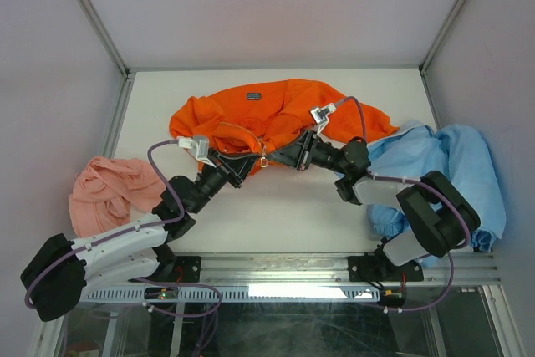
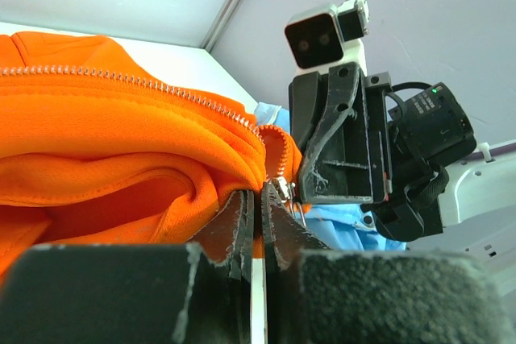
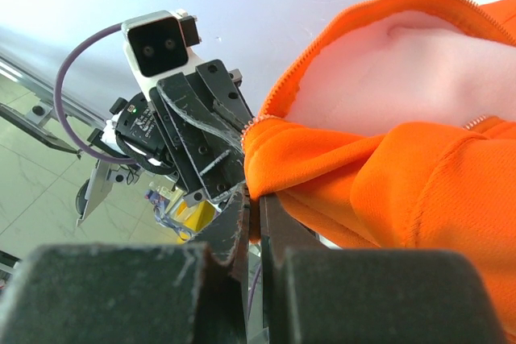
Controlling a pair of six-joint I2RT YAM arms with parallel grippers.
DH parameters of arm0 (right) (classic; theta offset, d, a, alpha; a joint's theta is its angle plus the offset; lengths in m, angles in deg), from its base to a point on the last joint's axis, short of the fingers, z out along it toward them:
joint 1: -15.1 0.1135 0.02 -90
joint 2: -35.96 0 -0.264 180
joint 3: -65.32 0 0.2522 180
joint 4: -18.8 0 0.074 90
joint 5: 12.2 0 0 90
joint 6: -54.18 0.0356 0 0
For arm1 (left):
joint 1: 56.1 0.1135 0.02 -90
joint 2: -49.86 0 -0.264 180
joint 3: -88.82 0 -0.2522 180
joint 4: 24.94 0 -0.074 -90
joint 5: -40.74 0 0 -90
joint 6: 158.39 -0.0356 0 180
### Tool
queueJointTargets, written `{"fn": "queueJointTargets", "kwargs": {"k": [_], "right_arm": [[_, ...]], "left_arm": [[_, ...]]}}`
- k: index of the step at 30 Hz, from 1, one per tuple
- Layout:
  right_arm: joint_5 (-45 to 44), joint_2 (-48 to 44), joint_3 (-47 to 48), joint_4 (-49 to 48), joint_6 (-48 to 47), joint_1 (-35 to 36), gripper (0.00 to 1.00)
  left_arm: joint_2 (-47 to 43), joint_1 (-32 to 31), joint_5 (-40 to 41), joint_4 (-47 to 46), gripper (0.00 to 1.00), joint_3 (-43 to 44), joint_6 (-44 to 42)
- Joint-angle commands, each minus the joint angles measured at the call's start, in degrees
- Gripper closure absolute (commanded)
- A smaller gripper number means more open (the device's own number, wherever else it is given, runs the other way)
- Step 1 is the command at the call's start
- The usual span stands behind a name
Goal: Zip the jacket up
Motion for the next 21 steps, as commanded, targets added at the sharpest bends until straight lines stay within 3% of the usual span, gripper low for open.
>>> {"fn": "queueJointTargets", "kwargs": {"k": [1, 7, 17, 21], "right_arm": [[-0.86, -0.66, 4.40, -2.24, -1.23, -0.21, 1.00], [0.59, -0.17, 4.65, -0.70, -2.17, -0.22, 1.00], [1.70, -0.18, 2.06, -2.88, -1.84, 0.07, 1.00], [2.18, -0.03, 1.74, -3.17, -1.80, 0.24, 1.00]], "left_arm": [[-1.21, -0.69, -4.92, -1.05, 1.00, -1.00, 2.80], [-3.34, -0.64, -3.98, -0.17, 1.00, -2.08, 8.36], [-3.32, -0.51, -5.81, -2.98, 0.82, -3.18, 16.85], [-3.41, -0.38, -6.28, -3.89, 0.80, -3.46, 18.14]]}}
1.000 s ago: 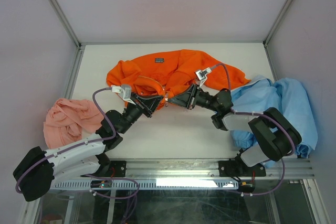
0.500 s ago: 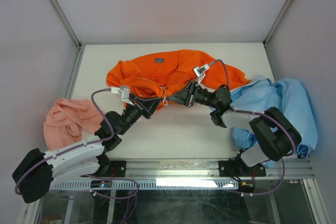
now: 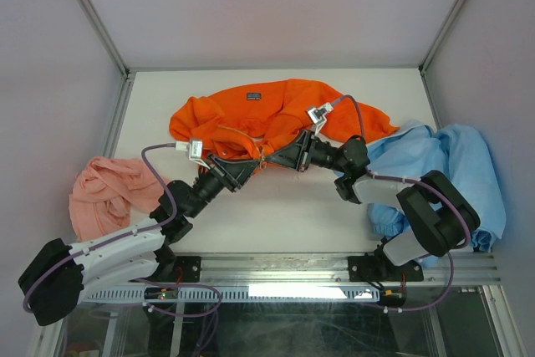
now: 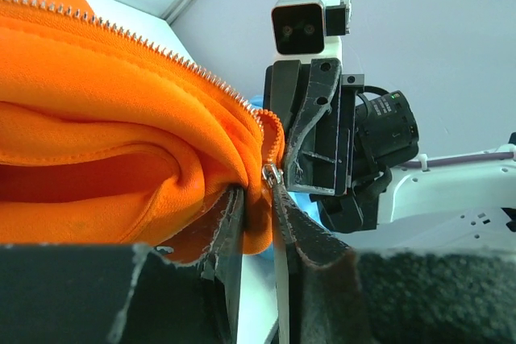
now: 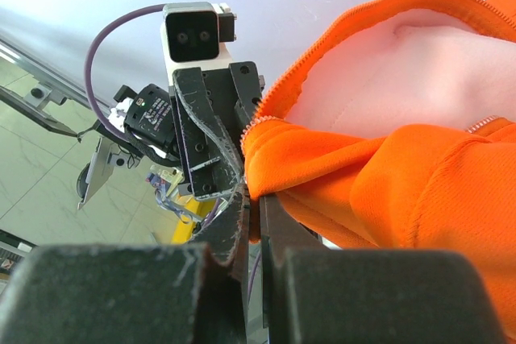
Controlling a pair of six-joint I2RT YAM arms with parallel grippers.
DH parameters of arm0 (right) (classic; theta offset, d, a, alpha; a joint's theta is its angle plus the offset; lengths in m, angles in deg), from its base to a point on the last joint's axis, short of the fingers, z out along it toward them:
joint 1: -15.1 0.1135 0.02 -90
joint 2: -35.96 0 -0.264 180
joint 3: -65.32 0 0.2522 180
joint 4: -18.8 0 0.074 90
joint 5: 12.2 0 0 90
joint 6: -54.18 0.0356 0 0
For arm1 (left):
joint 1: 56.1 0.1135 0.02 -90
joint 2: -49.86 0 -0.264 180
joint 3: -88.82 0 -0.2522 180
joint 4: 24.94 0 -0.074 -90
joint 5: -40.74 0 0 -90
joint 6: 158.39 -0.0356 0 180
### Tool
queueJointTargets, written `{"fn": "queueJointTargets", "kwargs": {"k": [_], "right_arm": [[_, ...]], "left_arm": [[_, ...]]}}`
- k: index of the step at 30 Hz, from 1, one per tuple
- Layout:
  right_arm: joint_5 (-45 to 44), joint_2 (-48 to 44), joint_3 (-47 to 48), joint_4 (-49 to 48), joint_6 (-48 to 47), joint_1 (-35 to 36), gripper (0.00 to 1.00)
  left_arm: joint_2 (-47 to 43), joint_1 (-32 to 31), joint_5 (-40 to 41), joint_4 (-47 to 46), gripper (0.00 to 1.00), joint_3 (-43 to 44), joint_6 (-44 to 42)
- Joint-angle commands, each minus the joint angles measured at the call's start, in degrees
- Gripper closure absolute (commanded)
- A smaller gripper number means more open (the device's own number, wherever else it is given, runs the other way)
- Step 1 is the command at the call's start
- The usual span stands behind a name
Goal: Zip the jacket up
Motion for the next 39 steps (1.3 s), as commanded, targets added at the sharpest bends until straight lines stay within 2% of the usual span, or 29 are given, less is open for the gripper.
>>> {"fn": "queueJointTargets", "kwargs": {"k": [1, 3, 8, 13, 17, 22, 24, 25, 29, 30, 31, 32, 35, 39], "right_arm": [[-0.85, -0.07, 0.30, -5.33, -0.80, 0.33, 1.00], [-0.84, -0.02, 0.09, -5.54, -0.84, 0.38, 1.00], [-0.75, 0.21, 0.38, -5.50, -1.04, 0.55, 1.00], [-0.60, -0.36, 2.22, -2.69, -2.78, -0.11, 1.00], [-0.59, -1.62, 5.06, 3.33, -6.39, -1.39, 1.00], [-0.66, -1.11, 7.49, 10.19, -10.71, -2.86, 0.99], [-0.29, -1.06, 7.43, 11.60, -11.43, -3.76, 0.93], [0.10, -1.50, 7.18, 12.94, -12.52, -4.27, 0.86], [0.16, -7.23, 6.25, 24.96, -12.85, -5.76, 0.84], [-0.18, -9.49, 6.41, 30.40, -21.81, -5.86, 0.79], [-2.54, -11.61, 6.85, 35.88, -30.90, -5.83, 0.56], [-3.79, -13.69, 7.18, 40.53, -35.36, -5.82, 0.48], [-7.17, -19.51, 8.43, 52.65, -46.26, -5.71, 0.37], [-11.17, -25.98, 8.06, 61.56, -57.64, -3.19, 0.32]], "left_arm": [[-0.92, -0.29, -5.47, -4.64, 0.80, -0.52, 4.05], [-0.94, -0.11, -5.89, -4.70, 0.84, -0.46, 4.24], [0.77, 0.28, -8.79, -5.87, 1.00, -0.08, 4.65], [1.52, 0.95, -12.68, -3.17, 1.00, 1.11, 5.10], [1.99, 1.81, -15.16, 3.55, 1.00, 1.86, 6.01], [6.62, 8.01, -23.85, 0.67, 1.00, 0.81, 11.57], [8.83, 10.07, -26.85, -2.74, 1.00, 0.10, 14.40], [9.41, 10.44, -27.28, -4.12, 1.00, -0.21, 15.24], [9.43, 10.55, -27.06, -2.80, 1.00, 0.49, 15.20], [9.04, 10.56, -26.81, -1.92, 1.00, 0.71, 15.03], [8.62, 10.58, -26.69, -0.93, 1.00, 0.93, 14.88], [8.24, 10.57, -26.65, 0.38, 1.00, 1.24, 14.54], [7.07, 10.59, -26.73, 1.92, 1.00, 1.47, 14.61], [6.11, 10.60, -27.17, 3.68, 1.00, 1.93, 14.82]]}}
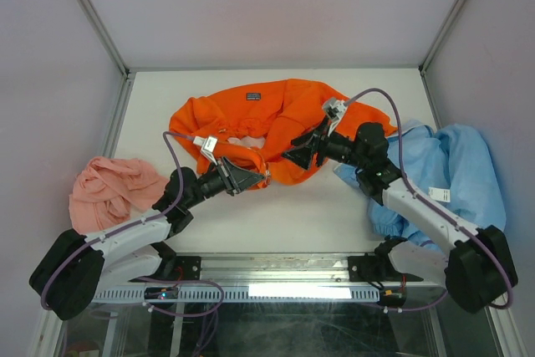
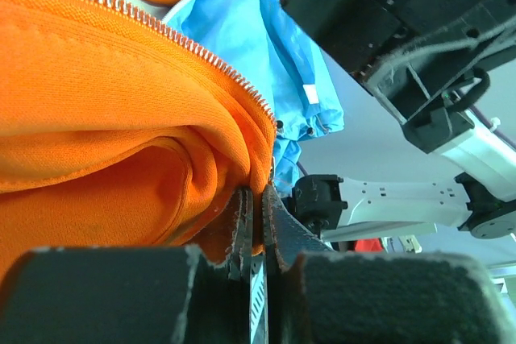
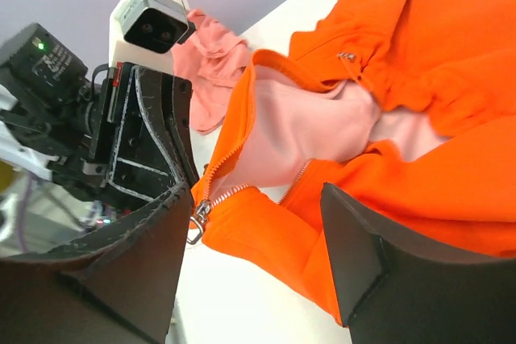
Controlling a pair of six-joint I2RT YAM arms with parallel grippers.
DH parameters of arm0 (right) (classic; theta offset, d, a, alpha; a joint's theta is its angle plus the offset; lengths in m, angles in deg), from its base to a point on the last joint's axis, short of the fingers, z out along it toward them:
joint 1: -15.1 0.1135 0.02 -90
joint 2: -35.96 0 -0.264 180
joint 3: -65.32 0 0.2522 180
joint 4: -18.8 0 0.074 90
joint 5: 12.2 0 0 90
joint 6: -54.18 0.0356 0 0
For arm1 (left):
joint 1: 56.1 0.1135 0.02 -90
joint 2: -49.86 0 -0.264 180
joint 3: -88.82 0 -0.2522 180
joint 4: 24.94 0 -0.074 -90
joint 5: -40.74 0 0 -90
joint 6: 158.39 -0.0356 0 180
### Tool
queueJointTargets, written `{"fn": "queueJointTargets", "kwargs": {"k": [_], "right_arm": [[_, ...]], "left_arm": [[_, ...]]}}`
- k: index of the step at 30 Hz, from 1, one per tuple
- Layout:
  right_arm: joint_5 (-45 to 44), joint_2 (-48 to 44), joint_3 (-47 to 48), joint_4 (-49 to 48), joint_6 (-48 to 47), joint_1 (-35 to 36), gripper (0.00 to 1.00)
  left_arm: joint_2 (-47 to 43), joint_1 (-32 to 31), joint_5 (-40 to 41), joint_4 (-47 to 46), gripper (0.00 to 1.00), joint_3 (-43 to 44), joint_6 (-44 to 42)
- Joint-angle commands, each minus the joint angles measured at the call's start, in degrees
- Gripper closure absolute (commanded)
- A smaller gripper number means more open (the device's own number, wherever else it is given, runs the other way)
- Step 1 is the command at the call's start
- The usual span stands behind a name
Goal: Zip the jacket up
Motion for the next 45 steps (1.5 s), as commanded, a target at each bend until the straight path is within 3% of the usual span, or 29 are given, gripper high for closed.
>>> {"fn": "queueJointTargets", "kwargs": {"k": [1, 8, 13, 16, 19, 23, 30, 37, 40, 45], "right_arm": [[-8.23, -7.61, 1.21, 13.73, -20.50, 3.55, 0.32], [-22.27, -16.97, -10.05, 6.57, -39.62, 16.72, 0.29], [-34.75, -18.20, -17.12, -2.33, -56.12, 29.53, 0.30], [-42.99, -16.30, -19.00, -8.94, -61.74, 35.51, 0.31], [-43.75, -12.74, -20.87, -17.56, -62.26, 39.31, 0.31], [-53.36, -6.20, -21.54, -29.31, -70.50, 42.92, 0.34], [-58.34, 1.06, -21.26, -39.23, -75.61, 45.20, 0.44], [-58.56, -2.81, -20.91, -35.60, -74.23, 45.63, 0.62], [-57.22, -5.89, -19.42, -28.43, -71.57, 45.56, 0.69], [-57.22, -7.90, -17.27, -21.86, -71.57, 45.39, 0.69]], "left_arm": [[-2.14, 0.08, -2.58, 0.08, 1.00, 1.80, 1.00], [-1.80, 0.03, -4.75, 0.39, 1.00, 2.39, 1.91], [-1.94, 0.09, -5.10, 0.55, 1.00, 2.44, 2.30], [-2.20, 0.05, -5.02, 0.56, 1.00, 2.30, 2.48], [-2.32, 0.04, -5.15, 0.55, 1.00, 2.33, 2.55], [-2.48, 0.04, -5.43, 0.65, 1.00, 2.30, 2.67], [-2.76, 0.10, -5.54, 0.73, 1.00, 2.20, 2.76], [-2.68, 0.04, -5.48, 0.91, 1.00, 2.23, 2.63], [-2.76, 0.03, -5.46, 1.66, 1.00, 2.33, 2.29], [-3.19, 0.04, -5.50, 2.14, 1.00, 2.12, 1.97]]}}
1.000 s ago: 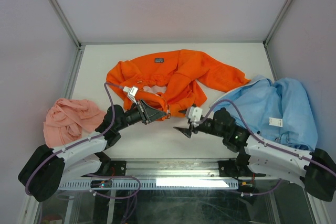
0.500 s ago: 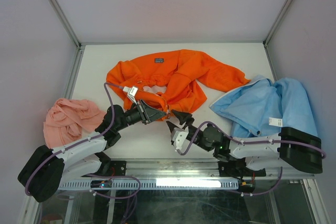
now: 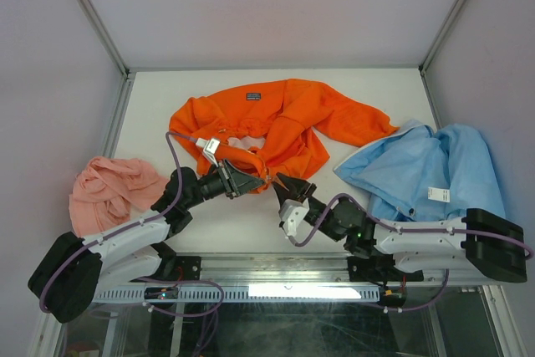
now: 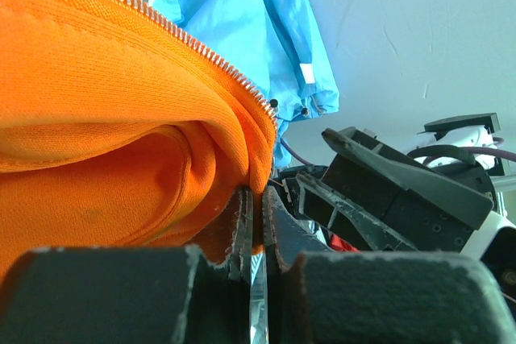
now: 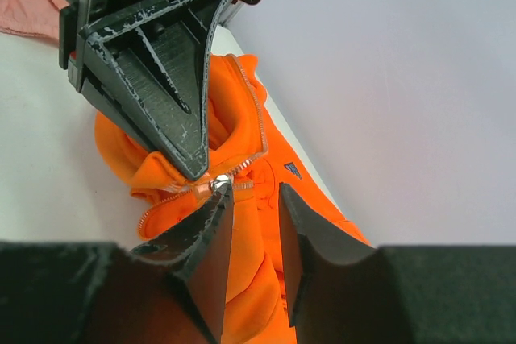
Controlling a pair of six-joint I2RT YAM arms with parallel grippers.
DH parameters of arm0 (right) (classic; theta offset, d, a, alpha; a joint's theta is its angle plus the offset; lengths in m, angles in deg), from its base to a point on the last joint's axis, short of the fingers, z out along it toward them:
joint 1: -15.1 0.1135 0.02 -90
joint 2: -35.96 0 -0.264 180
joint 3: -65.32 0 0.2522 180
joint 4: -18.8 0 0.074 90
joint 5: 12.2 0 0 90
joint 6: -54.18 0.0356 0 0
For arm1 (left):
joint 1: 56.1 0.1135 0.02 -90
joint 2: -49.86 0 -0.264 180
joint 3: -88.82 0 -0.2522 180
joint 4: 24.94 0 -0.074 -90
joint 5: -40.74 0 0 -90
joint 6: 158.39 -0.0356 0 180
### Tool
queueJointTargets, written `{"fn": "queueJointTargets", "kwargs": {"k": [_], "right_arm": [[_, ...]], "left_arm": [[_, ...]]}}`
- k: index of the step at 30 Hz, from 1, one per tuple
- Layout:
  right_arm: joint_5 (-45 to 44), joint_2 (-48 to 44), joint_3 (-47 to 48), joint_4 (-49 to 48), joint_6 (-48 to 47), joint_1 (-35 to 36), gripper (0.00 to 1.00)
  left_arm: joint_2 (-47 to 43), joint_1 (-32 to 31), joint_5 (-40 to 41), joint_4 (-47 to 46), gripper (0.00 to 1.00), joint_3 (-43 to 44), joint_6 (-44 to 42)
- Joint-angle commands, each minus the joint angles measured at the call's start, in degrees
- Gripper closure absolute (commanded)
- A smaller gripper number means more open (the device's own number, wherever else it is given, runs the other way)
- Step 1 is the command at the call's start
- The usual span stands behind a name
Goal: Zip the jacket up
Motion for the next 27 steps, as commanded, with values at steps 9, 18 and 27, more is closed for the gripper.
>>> {"fn": "queueJointTargets", "kwargs": {"k": [9, 18, 27], "right_arm": [[5.04, -4.50, 4.22, 15.18, 9.51, -2.34, 0.71], [7.76, -8.12, 1.41, 18.73, 4.65, -5.85, 0.64], [8.42, -2.15, 2.04, 15.27, 2.36, -5.98, 0.61]], "left_arm": [[-1.54, -0.02, -2.34, -1.96, 1.00, 2.39, -0.06], [-1.12, 0.00, -2.92, -1.64, 1.00, 2.78, -0.35], [-0.90, -0.11, -3.36, -1.61, 1.00, 3.04, -0.28]]}}
